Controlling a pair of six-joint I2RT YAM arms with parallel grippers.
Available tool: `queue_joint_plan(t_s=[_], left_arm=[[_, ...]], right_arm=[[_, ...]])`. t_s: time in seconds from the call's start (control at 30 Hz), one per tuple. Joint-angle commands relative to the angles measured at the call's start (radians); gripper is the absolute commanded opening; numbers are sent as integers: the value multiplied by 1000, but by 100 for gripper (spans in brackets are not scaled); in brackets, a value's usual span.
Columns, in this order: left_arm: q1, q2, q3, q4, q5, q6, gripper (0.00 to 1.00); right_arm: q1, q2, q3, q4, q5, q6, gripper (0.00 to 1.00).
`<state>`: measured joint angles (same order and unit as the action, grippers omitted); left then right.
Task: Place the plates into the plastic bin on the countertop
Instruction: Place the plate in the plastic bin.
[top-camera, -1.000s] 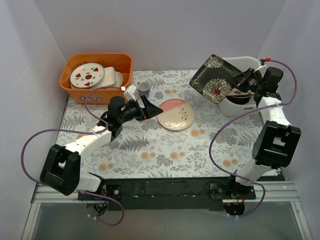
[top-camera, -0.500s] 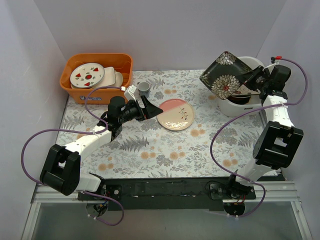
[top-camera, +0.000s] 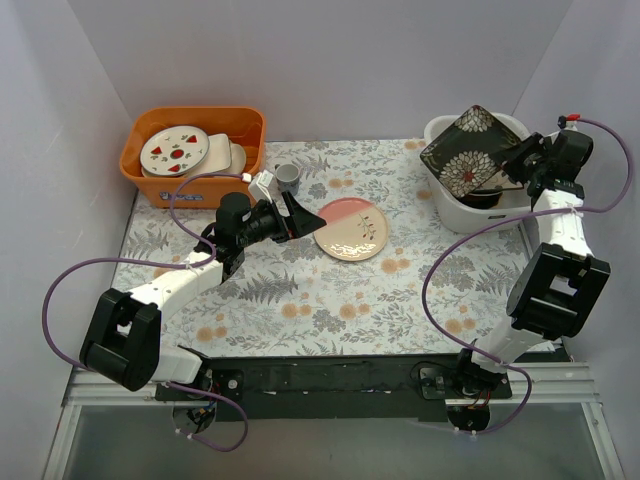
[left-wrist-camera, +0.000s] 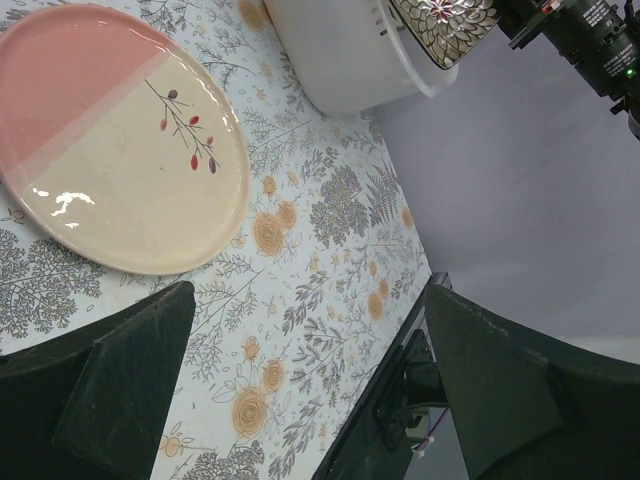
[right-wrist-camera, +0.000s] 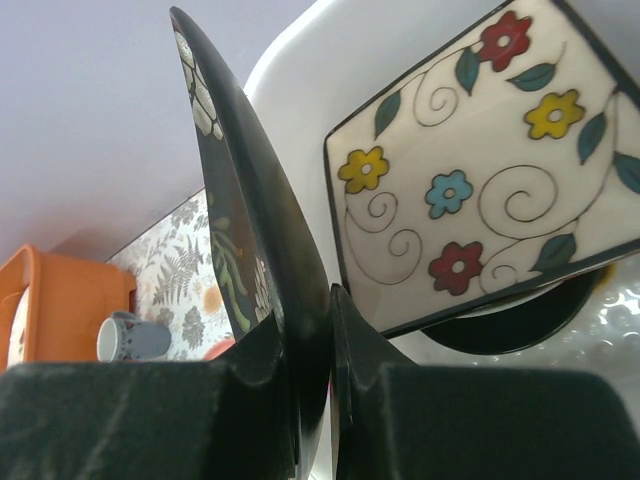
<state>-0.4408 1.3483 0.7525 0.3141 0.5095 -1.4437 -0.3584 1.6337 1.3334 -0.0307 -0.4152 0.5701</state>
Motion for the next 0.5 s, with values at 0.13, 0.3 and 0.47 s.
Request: queue_joint_plan(t_s=[0.13,0.3,0.47], left_arm=[[-1,-15,21,-4,6,20,98],[-1,-18,18,-4,3,20,98],[-3,-18,15,-7,0,22,98]], right_arm=[[-16,-100,50,172,36,25,1],[-19,-101,46,195,75,25,1],[-22,-133,-16,248,127,19,1]])
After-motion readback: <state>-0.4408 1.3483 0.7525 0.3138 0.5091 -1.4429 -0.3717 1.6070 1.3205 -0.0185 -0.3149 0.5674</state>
